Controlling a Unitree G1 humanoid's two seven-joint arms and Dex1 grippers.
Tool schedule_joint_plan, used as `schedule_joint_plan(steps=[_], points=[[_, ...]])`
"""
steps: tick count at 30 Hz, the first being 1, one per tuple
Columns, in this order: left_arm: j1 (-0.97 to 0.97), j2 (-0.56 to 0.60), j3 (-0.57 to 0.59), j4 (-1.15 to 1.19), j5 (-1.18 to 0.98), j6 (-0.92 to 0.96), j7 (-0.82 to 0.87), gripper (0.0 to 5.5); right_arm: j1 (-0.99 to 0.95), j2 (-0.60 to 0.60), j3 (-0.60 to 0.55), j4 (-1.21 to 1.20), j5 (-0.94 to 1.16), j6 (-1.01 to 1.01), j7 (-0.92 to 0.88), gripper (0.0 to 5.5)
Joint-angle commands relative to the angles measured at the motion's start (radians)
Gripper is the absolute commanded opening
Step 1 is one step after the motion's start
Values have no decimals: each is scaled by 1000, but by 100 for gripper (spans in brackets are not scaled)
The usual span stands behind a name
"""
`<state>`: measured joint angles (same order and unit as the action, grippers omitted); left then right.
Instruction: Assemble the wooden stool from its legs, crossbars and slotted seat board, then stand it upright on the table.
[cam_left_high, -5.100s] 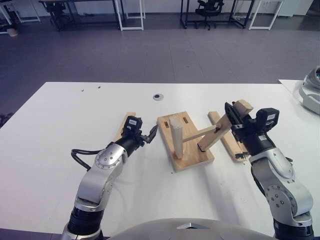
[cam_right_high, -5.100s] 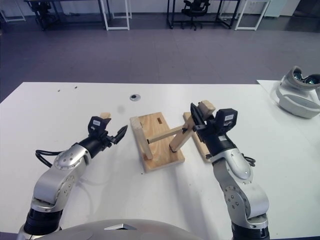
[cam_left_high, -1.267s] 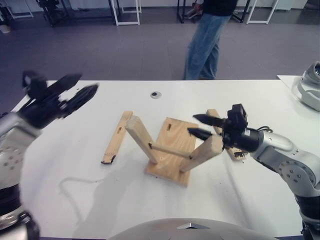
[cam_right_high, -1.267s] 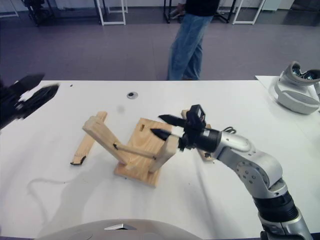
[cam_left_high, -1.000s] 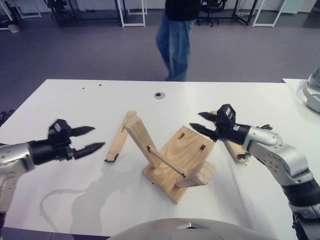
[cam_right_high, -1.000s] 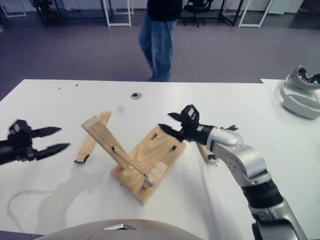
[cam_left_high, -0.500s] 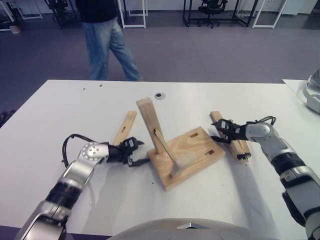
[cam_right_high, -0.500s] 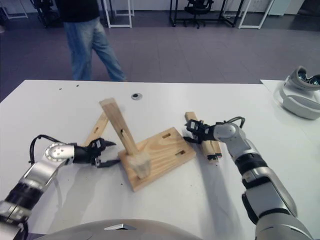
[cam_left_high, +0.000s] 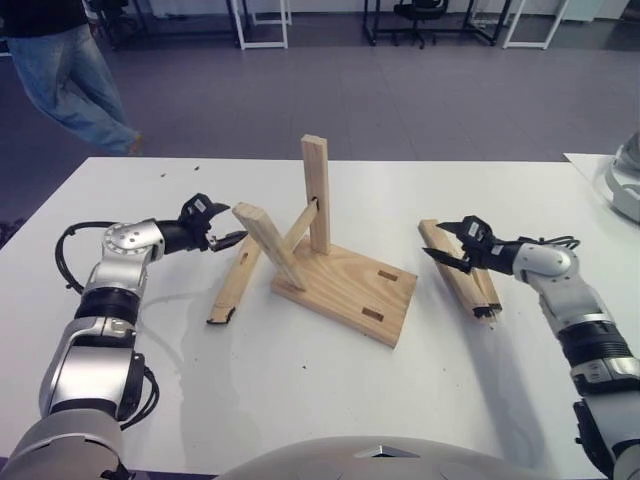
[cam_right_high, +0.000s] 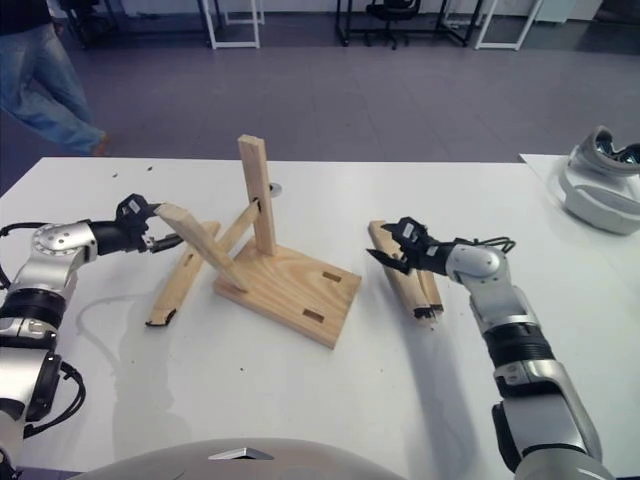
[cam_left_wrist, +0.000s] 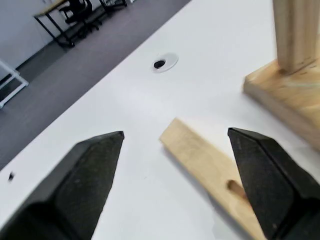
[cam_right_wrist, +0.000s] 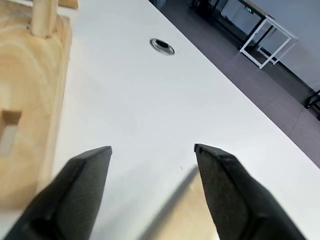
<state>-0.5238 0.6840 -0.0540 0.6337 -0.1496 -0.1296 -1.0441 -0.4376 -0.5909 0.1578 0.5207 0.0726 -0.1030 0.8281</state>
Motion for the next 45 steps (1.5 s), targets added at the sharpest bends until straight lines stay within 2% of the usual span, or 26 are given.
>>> schedule_joint_plan(steps=[1,4,7,11,14,17,19,22,24,26,30,38,41,45], points=[[195,21,-115,-321,23,120,-91,385,-170,110,71,231,-140,-63,-113,311],[231,55,-176,-371,104,165,-104,385,-217,141,128,341,-226,-131,-123,311],[193,16,-203,-325,155,161,-64,385,-200,142,145,378,-253,-178,-96,311],[57,-156,-217,-141,209,78,105,385,-105,123,150,261,-200,-182,58,311],[-68,-283,-200,24,213,32,210,385,-66,129,144,180,-183,-149,73,311],[-156,-312,-180,186,234,-25,283,385,-14,123,115,85,-202,-95,-13,311],[-141,-290,-163,188,230,-59,286,385,46,109,19,-41,-175,-10,-132,311],[-36,-233,-103,43,183,-50,271,385,176,100,-203,-302,-25,178,-240,311],[76,-202,-49,-138,130,11,269,385,230,102,-339,-367,68,317,-303,311],[176,-190,-25,-313,96,73,271,385,277,96,-389,-350,93,417,-343,311],[264,-210,-9,-550,43,215,307,385,337,121,-396,-342,122,533,-362,311],[320,-210,-45,-666,58,315,335,385,402,131,-351,-399,128,673,-371,311],[335,-215,-48,-737,35,357,336,385,418,135,-356,-412,128,727,-397,256],[315,-294,21,-897,-145,493,372,385,452,145,-346,-420,120,732,-414,184]])
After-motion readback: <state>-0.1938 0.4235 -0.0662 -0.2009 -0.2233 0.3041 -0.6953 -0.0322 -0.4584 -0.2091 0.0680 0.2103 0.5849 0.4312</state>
